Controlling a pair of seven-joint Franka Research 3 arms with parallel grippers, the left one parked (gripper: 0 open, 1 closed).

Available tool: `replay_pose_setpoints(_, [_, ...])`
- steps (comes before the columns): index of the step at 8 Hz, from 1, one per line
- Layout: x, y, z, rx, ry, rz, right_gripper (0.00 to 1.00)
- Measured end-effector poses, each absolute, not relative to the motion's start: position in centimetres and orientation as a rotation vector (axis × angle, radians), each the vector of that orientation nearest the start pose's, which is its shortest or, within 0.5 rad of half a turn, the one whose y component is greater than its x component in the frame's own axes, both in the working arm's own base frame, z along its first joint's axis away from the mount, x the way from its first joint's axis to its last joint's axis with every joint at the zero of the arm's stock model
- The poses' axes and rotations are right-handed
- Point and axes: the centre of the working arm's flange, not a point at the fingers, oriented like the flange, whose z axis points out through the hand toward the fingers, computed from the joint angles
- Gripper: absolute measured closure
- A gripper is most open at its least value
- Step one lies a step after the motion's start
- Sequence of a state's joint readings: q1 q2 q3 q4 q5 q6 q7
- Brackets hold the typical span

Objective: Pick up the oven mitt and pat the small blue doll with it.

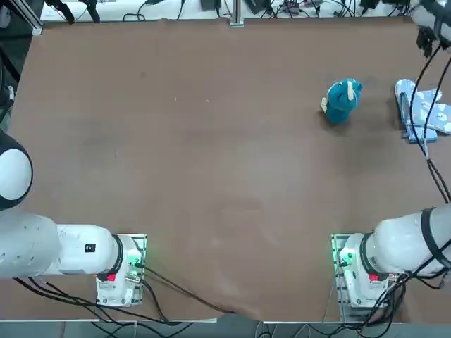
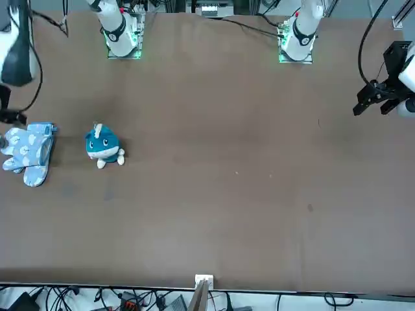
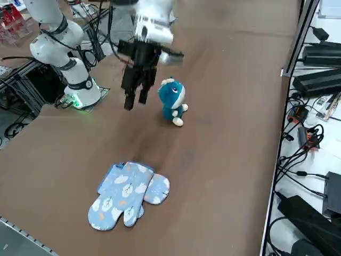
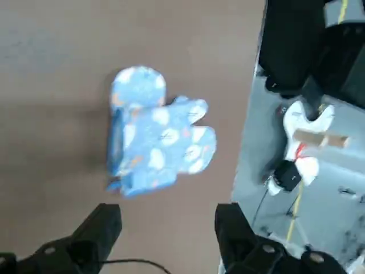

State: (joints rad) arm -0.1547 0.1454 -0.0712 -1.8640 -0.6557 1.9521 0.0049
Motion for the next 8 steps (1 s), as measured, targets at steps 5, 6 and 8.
replay_pose_setpoints(5, [56.4,-20.6,32.8,2.581,0.078,-0.162,0.05])
replay_pose_setpoints(6, [56.6,-20.1,31.4,2.584,0.051,-0.161,0.08])
replay_pose_setpoints(8, [56.8,-19.7,28.6,2.589,-0.001,-0.162,0.13])
